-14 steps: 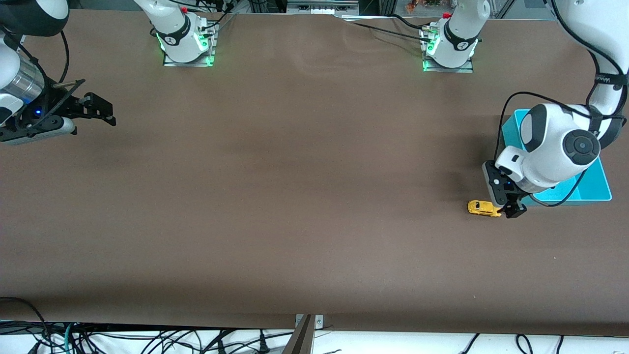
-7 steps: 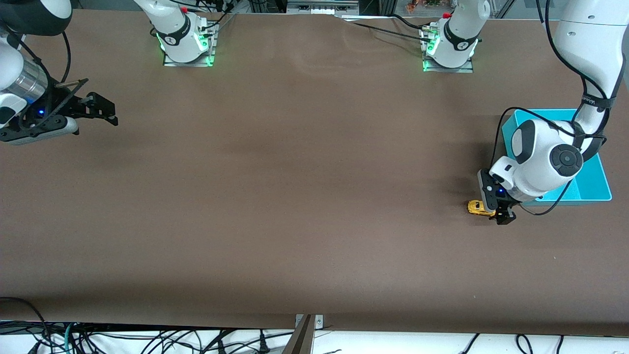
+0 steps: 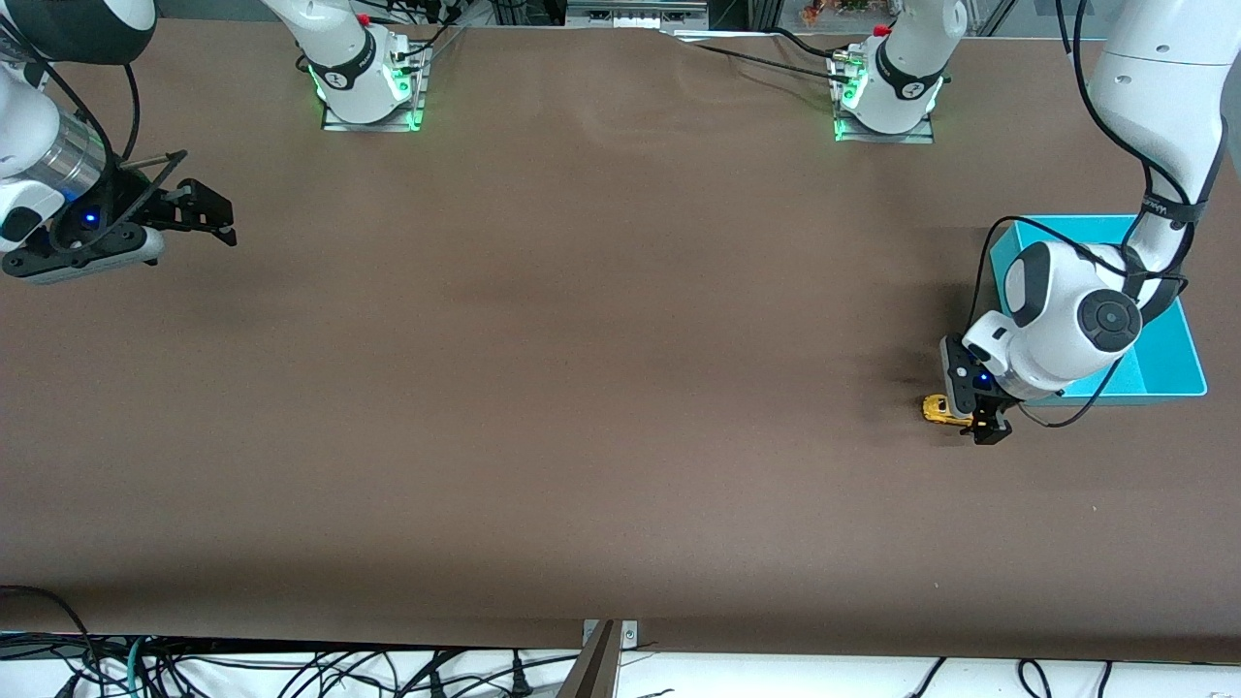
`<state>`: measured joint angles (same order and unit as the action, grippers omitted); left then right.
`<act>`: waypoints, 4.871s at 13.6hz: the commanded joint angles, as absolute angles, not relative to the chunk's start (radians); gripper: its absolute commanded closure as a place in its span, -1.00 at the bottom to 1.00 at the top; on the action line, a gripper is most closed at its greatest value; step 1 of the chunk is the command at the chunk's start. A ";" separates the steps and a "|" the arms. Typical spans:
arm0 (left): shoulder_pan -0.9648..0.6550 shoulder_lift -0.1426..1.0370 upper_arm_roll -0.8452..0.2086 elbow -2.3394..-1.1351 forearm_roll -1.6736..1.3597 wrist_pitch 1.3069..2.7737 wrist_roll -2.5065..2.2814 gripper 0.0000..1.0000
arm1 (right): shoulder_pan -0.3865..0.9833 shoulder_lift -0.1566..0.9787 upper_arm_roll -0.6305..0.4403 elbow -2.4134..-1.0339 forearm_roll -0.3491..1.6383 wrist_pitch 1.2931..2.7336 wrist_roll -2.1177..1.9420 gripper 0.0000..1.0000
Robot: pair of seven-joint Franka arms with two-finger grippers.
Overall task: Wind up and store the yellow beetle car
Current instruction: 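Close the left gripper around the yellow car, then lift the car with the left gripper and carry it over the bin, then lower the car into the teal bin and open the left gripper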
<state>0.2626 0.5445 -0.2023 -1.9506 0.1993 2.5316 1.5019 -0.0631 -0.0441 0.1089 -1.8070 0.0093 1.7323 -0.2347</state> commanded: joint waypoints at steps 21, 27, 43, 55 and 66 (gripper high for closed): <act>0.261 0.451 -0.207 -1.899 0.115 2.268 1.513 0.89 | -0.034 -0.034 0.067 -1.776 -0.003 1.675 -0.221 -1.00; 0.305 0.243 -0.190 -1.916 0.081 2.007 1.610 0.85 | -0.034 -0.031 0.069 -1.778 -0.003 1.677 -0.219 -1.00; 0.420 0.147 0.115 -2.278 0.072 2.363 2.083 0.85 | -0.029 -0.009 0.078 -1.779 -0.008 1.698 -0.221 -1.00; 0.433 0.331 0.114 -2.324 0.022 2.666 2.082 0.84 | -0.031 -0.014 0.074 -1.776 0.002 1.687 -0.222 -1.00; 0.434 0.352 0.114 -2.312 -0.067 2.663 2.083 -0.88 | -0.031 -0.012 0.069 -1.767 0.006 1.697 -0.219 -1.00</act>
<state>0.4319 0.3509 0.1165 -2.3259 -0.0262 2.6775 2.0483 -0.0360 -0.0188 0.0755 -1.7905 0.0071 1.7069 -0.2339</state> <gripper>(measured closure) 0.480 0.000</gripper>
